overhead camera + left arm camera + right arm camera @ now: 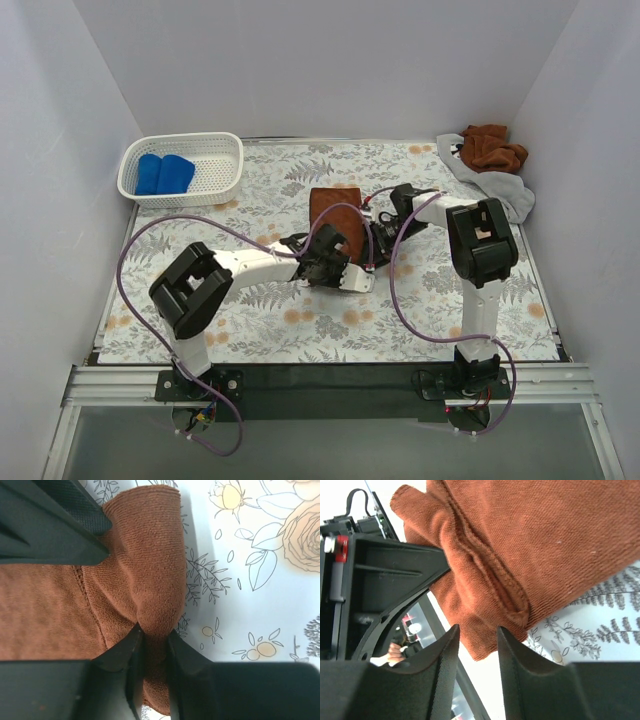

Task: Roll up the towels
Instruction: Roll the towel

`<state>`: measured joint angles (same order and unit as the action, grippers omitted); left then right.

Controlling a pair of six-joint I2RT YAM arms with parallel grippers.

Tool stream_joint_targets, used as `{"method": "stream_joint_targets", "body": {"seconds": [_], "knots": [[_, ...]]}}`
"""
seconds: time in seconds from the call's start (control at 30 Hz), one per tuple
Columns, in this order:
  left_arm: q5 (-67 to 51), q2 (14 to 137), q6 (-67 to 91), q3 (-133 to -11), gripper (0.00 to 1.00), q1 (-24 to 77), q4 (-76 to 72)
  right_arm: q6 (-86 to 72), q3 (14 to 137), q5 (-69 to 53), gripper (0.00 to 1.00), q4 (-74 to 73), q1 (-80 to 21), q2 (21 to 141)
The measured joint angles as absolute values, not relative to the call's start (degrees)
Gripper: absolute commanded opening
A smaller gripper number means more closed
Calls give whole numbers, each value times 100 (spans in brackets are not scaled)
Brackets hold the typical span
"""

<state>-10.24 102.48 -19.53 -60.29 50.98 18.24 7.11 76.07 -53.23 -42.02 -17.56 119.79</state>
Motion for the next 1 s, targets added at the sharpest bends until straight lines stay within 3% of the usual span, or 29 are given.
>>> {"method": "stream_joint_targets", "body": {"seconds": [0.13, 0.27, 0.4, 0.6, 0.73, 1.0], "knots": [[-1747, 10523, -1804, -6626, 8, 4856, 2591, 1024, 7607, -5234, 47, -4329, -1573, 11760], [-2799, 10956, -1601, -7354, 8, 4571, 3588, 1461, 7609, -4954, 60, -4421, -993, 11292], [-3822, 11561, -1426, -8099, 9, 4230, 4512, 2025, 7590, -4619, 62, -4491, -486, 10401], [-5013, 12584, -1116, -9198, 10, 3691, 5682, 2888, 6943, -4458, 62, -4431, -587, 8578], [-5437, 13091, -950, -9706, 12, 3527, 6222, 3319, 6434, -4189, 61, -4296, -1068, 7948], [-5723, 13642, -805, -10335, 16, 3489, 6941, 3636, 5778, -2945, 56, -3328, -3127, 7878]]}}
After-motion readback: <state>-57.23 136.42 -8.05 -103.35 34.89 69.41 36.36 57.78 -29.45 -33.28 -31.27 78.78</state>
